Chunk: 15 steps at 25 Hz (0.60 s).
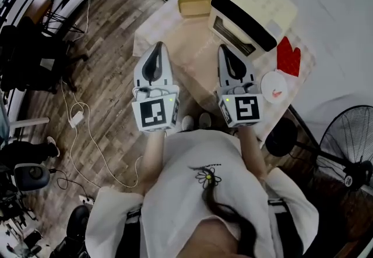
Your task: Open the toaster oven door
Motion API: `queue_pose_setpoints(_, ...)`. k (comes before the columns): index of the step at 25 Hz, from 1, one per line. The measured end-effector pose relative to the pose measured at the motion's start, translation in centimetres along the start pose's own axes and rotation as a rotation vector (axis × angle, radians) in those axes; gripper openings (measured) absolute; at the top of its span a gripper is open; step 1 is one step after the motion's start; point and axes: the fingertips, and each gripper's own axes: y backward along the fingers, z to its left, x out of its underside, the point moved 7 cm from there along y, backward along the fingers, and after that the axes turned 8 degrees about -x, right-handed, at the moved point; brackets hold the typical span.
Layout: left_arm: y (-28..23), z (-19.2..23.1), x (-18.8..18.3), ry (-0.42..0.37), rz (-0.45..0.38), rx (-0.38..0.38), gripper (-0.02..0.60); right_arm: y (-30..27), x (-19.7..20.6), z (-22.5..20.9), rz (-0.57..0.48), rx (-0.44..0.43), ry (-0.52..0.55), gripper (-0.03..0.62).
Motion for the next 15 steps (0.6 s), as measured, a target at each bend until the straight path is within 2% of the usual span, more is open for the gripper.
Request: queue_pose_setpoints(15, -0.5, -3.3, -0.2, -0.009, -0.008, 0.039, 0.015, 2.5, 1.2, -1.7, 0.027, 0.017, -0.048, 0.009)
